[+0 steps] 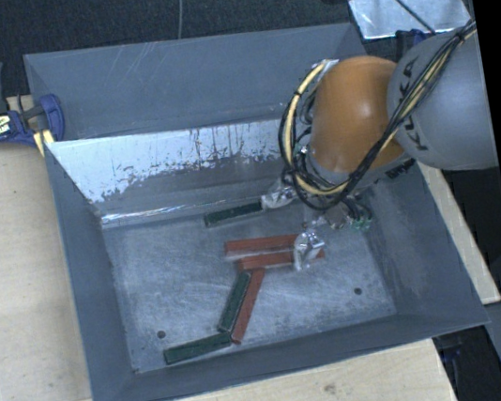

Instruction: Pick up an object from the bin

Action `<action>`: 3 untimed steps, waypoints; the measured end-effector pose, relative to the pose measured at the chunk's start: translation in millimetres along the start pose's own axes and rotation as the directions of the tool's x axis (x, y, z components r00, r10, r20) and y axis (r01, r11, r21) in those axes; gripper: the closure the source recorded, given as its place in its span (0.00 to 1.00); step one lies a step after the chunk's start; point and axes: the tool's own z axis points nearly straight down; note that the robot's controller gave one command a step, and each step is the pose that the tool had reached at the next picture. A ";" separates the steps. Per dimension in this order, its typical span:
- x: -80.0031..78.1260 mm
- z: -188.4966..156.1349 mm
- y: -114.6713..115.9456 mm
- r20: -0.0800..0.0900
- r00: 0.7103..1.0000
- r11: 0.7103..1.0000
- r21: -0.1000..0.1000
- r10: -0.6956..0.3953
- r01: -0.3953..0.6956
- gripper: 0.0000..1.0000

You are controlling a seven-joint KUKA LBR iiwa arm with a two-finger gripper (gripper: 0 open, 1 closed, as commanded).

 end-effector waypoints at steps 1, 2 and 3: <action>3.4 16.2 6.2 -0.008 0.999 0.999 -0.003 -0.044 0.044 0.00; -1.3 2.0 24.6 -0.005 0.998 0.998 -0.003 -0.070 0.070 0.00; 6.8 25.0 31.6 -0.008 0.964 0.964 -0.005 -0.266 0.266 0.00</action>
Offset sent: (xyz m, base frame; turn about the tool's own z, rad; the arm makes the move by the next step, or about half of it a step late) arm -0.0029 0.0256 -0.0020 -0.0708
